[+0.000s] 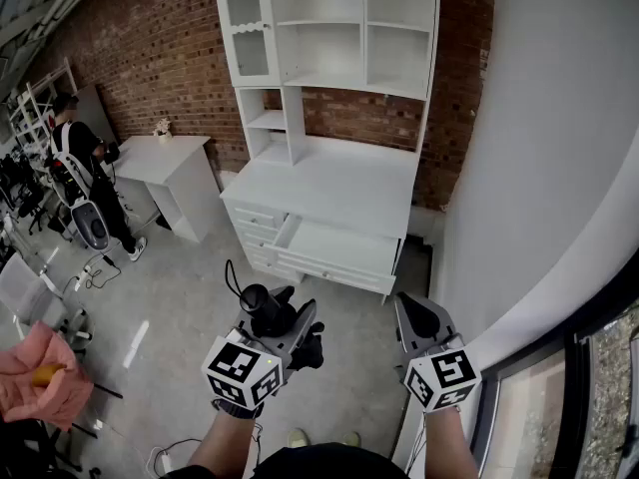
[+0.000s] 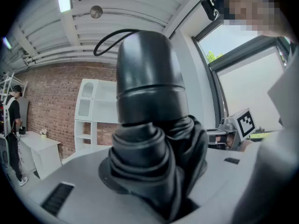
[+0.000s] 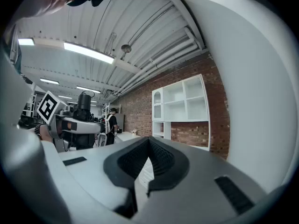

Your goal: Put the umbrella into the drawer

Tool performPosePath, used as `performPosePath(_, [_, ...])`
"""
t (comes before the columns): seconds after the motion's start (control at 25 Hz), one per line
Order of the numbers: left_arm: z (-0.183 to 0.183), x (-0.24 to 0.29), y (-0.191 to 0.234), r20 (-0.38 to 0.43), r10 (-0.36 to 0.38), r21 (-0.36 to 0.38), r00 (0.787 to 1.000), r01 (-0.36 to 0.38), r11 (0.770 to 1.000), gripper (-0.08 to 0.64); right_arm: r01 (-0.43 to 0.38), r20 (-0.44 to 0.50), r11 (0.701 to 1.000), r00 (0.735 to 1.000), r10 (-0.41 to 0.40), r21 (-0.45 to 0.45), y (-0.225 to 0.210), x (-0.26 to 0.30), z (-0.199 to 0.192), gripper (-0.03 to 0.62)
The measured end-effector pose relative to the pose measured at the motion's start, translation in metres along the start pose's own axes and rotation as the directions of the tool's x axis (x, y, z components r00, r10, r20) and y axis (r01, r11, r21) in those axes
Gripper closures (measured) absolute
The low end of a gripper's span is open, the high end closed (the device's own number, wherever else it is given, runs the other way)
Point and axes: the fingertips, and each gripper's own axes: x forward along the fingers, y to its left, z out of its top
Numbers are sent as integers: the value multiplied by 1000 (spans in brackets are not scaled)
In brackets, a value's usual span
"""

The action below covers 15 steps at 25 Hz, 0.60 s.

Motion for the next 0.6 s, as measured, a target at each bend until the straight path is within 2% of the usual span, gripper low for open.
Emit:
performPosePath(0.32, [8, -5, -10, 5, 3, -8, 1000, -3, 1000, 387, -32, 3, 999, 999, 32, 43, 0, -10, 10, 588])
performPosePath(0.6, [11, -2, -14, 17, 22, -10, 1000, -22, 1000, 387, -28, 36, 996, 999, 25, 80, -15, -18, 16, 588])
